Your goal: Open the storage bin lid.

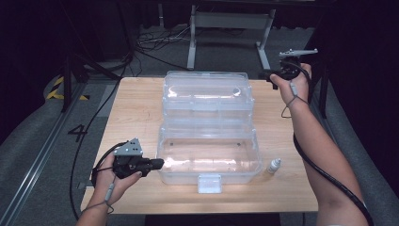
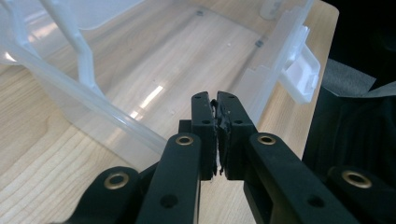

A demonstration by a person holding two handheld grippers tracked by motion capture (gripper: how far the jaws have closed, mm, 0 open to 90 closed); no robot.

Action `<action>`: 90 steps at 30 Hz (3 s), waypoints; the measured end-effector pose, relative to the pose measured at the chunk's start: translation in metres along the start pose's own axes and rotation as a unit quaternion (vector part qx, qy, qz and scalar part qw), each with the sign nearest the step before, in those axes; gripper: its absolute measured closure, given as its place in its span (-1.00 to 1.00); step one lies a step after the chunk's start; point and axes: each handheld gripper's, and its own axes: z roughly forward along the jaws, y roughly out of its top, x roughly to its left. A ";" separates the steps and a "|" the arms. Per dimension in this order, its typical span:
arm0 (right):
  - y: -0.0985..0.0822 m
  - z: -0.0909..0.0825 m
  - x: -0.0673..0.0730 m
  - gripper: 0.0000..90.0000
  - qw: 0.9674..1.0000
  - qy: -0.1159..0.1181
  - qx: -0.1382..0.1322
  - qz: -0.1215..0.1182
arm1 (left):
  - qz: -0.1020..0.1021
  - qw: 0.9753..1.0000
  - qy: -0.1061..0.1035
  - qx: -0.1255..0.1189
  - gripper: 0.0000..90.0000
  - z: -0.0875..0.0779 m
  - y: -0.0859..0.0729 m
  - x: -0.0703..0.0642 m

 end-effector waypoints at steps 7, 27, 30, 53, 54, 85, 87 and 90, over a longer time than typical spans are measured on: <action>-0.012 -0.035 0.008 0.45 1.000 0.019 0.003 -0.025 | -0.011 1.000 0.014 -0.003 0.76 -0.011 0.000 0.006; -0.039 -0.094 0.023 0.39 0.997 0.035 0.030 -0.059 | -0.052 0.994 0.097 -0.022 0.56 -0.019 -0.011 0.036; -0.044 -0.100 0.024 0.39 0.996 0.040 0.038 -0.067 | -0.056 0.993 0.099 -0.024 0.51 -0.021 -0.014 0.038; -0.077 -0.127 0.049 0.29 0.988 0.096 0.072 -0.098 | -0.066 0.992 0.101 -0.029 0.43 -0.029 -0.028 0.037; -0.077 -0.127 0.049 0.29 0.988 0.096 0.072 -0.098 | -0.066 0.992 0.101 -0.029 0.43 -0.029 -0.028 0.037; -0.136 -0.114 0.060 0.13 0.976 0.118 0.153 -0.100 | -0.082 0.990 0.113 -0.011 0.40 -0.026 -0.040 0.038; -0.139 -0.112 0.059 0.11 0.976 0.116 0.157 -0.098 | -0.082 0.990 0.112 -0.010 0.40 -0.026 -0.040 0.038; -0.141 -0.111 0.059 0.09 0.975 0.115 0.162 -0.097 | -0.084 0.990 0.112 -0.009 0.40 -0.026 -0.040 0.037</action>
